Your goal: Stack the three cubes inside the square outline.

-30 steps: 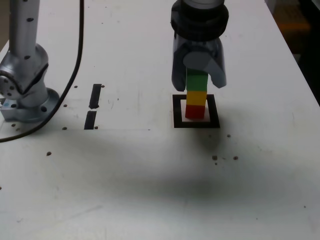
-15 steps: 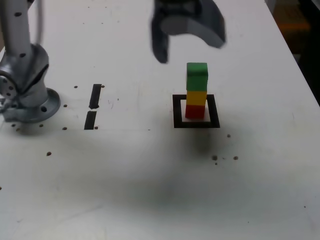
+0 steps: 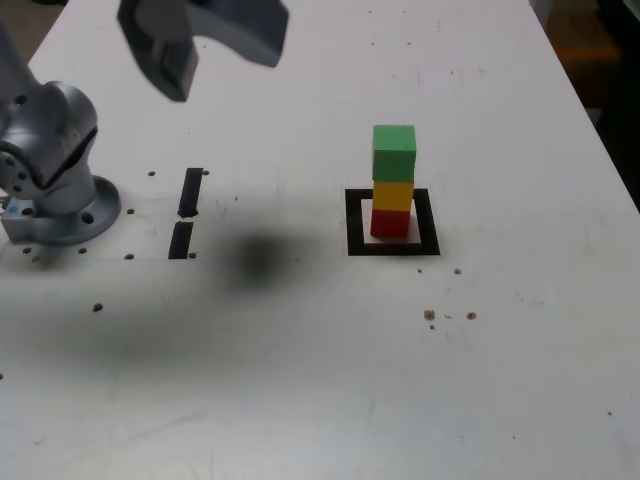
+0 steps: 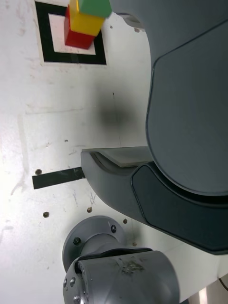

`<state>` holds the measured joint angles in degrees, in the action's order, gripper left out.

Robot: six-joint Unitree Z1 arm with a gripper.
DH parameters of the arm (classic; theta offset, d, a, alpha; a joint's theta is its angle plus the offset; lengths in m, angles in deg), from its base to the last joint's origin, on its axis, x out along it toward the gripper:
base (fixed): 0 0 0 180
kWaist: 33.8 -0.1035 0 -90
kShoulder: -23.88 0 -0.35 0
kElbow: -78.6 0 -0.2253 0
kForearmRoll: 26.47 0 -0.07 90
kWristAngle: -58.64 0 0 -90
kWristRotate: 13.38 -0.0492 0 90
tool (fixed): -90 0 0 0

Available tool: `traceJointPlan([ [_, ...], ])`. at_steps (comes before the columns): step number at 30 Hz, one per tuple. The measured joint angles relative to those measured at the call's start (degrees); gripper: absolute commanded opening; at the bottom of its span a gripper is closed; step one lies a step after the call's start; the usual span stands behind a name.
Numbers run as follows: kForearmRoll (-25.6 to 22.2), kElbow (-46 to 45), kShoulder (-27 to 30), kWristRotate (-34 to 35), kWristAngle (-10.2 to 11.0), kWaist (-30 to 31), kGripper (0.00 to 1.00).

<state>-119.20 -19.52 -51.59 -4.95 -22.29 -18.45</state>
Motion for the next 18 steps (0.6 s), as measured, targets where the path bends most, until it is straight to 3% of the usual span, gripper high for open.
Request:
traceJointPlan([
  [3,5.01,-5.40,0.22,-1.22,-1.27,-0.93,1.00],
  [9,18.24,-18.89,-0.07,-8.96,-5.84,-7.57,1.00],
  [11,21.74,-23.22,0.27,-10.18,-6.00,-8.33,1.00],
  [18,21.68,-25.63,0.87,-11.01,-6.01,-8.62,1.00],
])
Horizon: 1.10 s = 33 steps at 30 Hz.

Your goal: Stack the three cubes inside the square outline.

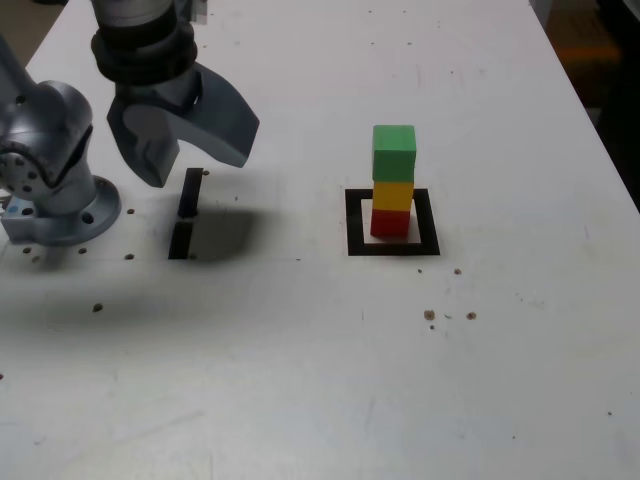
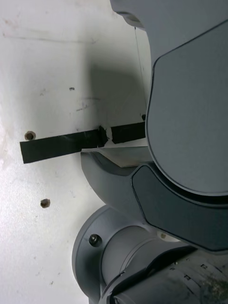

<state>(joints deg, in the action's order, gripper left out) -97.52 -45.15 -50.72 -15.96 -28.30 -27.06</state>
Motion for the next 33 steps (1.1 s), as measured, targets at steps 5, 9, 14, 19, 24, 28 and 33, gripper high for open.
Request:
traceJointPlan([
  [5,-3.81,0.05,-0.04,0.37,-0.07,0.00,1.00],
  [9,-7.75,2.01,-1.83,2.19,0.68,0.00,1.00],
  [14,-8.70,2.51,-2.34,2.30,0.76,0.00,1.00],
  [19,-7.10,2.76,-3.41,2.30,0.59,0.00,1.00],
  [24,-6.81,3.42,-5.33,2.36,0.58,0.00,1.00],
  [28,-6.68,3.54,-5.77,3.04,0.87,0.00,1.00],
  [33,-6.45,3.72,-5.82,4.78,1.30,0.00,1.00],
])
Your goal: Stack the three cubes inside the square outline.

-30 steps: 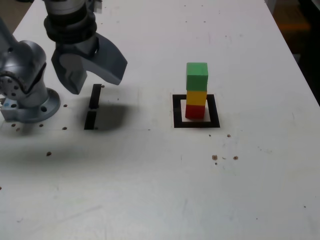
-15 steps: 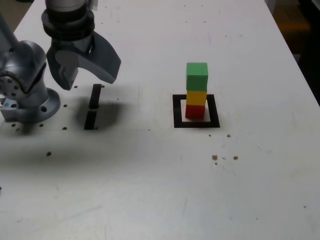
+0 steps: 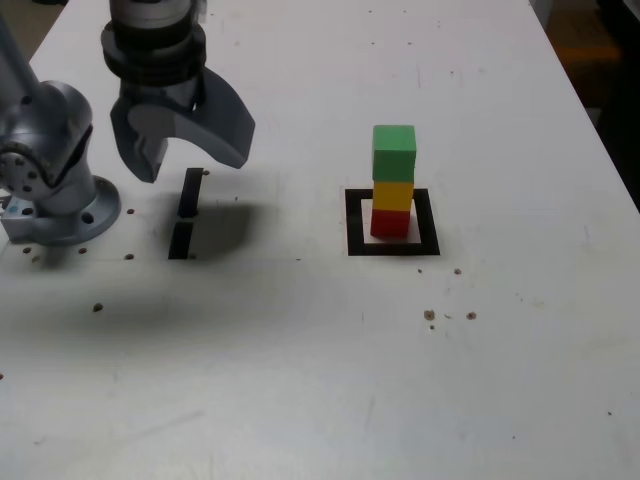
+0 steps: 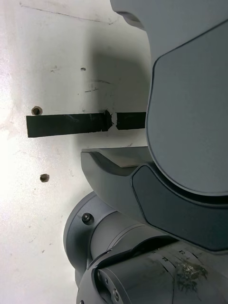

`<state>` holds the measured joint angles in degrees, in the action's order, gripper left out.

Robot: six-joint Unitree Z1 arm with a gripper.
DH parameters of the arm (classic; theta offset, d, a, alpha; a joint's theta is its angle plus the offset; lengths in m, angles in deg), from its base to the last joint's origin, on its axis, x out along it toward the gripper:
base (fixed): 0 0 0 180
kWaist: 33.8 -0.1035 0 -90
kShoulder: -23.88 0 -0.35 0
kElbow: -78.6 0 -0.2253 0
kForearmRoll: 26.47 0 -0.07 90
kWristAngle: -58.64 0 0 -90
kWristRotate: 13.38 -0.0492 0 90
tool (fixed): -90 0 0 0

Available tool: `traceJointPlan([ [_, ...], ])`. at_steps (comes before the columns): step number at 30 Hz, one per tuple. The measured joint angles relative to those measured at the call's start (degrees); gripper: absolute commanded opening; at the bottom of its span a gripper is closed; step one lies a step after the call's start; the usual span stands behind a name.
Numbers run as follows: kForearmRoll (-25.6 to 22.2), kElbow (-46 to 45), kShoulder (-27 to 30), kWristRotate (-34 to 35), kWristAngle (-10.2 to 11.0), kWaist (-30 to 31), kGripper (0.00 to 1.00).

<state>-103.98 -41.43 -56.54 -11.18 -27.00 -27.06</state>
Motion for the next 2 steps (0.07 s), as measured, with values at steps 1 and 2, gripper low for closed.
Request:
traceJointPlan([
  [1,0.00,0.00,0.00,0.18,0.02,0.00,1.00],
  [2,-0.01,0.00,0.00,0.21,0.02,0.00,1.00],
])
